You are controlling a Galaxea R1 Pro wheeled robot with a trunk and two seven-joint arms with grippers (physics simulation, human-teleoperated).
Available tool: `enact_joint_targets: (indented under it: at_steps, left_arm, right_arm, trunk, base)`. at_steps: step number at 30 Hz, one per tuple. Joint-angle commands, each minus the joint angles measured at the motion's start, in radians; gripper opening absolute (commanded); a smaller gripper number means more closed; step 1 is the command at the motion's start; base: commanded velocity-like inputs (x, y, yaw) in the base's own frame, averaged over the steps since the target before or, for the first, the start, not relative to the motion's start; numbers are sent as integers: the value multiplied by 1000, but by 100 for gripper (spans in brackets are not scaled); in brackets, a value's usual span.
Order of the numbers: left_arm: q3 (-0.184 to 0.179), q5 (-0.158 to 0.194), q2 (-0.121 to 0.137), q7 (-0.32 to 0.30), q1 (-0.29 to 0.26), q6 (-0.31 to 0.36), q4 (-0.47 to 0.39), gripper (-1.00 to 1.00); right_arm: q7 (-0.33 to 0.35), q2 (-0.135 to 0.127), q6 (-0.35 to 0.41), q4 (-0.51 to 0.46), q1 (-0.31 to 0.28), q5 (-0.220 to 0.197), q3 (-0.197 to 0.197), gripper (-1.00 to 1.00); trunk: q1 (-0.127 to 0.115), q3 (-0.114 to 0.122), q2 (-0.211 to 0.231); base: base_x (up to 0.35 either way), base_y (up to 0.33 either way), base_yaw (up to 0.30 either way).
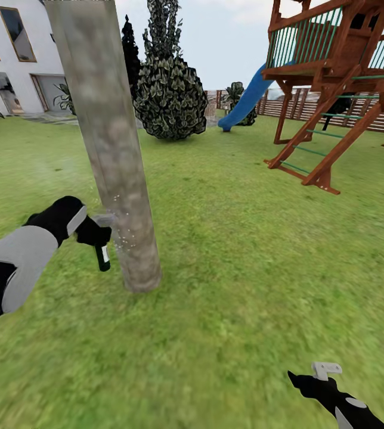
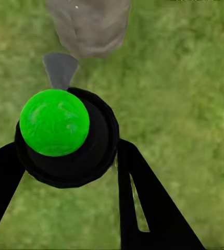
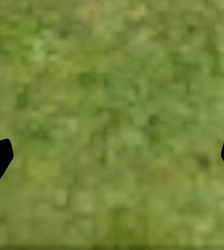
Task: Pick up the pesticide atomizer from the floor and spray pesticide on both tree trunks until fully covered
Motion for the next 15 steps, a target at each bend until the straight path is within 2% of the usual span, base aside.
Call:
enact_joint_targets:
  at_steps: [1, 3, 6, 8, 12, 15]
  left_arm:
    - [-2, -6, 3, -38, 0, 0, -2, -100]
    - [-1, -10, 18, -150, -12, 2, -5, -100]
    - [-1, -5, 33, -180, -88, 6, -4, -100]
    - [-2, -5, 34, -184, -120, 7, 3, -100]
    - [-8, -5, 37, -186, -88, 4, 11, -100]
    - [-10, -8, 42, -187, 2, -1, 9, -100]
  right_arm:
    - [0, 0, 0, 0, 0, 0, -1, 100]
    - [0, 0, 0, 0, 0, 0, -1, 100]
    - [0, 0, 0, 0, 0, 0, -1, 100]
    - [0, 0, 0, 0, -1, 0, -1, 100]
    - [0, 0, 0, 0, 0, 0, 0, 100]
    - [0, 0, 0, 0, 0, 0, 0, 100]
  trunk:
    - [0, 0, 0]
    - [0, 0, 0]
    - [0, 0, 0]
    - [0, 0, 0]
    - [0, 0, 0]
    - [0, 0, 0]
  base:
    - [0, 0, 0]
    - [0, 0, 0]
    - [0, 0, 0]
    - [0, 0, 0]
    - [0, 0, 0]
    - [0, 0, 0]
